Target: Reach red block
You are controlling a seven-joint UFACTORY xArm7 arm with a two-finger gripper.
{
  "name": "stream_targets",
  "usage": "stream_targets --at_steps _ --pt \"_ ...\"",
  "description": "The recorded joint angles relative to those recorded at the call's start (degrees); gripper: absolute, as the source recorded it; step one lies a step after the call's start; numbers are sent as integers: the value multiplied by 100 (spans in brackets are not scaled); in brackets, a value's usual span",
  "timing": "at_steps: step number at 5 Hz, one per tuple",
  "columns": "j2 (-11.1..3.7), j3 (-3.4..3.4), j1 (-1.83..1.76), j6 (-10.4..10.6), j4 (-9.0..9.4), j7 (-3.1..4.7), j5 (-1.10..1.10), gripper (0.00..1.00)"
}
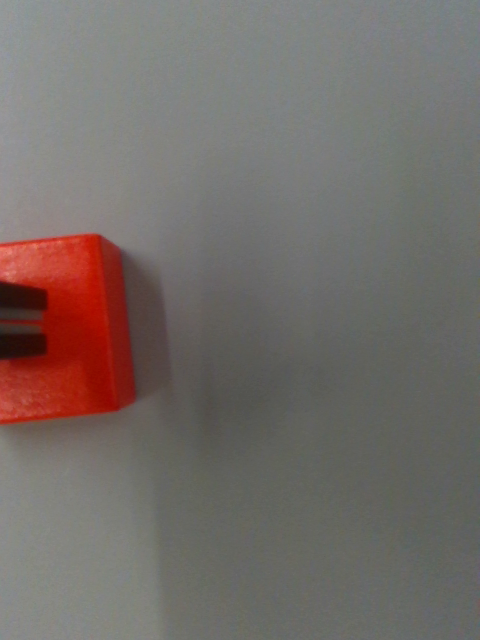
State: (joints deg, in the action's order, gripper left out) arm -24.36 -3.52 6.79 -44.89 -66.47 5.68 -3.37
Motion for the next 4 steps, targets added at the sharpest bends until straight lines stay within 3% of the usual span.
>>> stream_targets --at_steps 4 --pt "-25 -1 7 50 25 7 -1 0"
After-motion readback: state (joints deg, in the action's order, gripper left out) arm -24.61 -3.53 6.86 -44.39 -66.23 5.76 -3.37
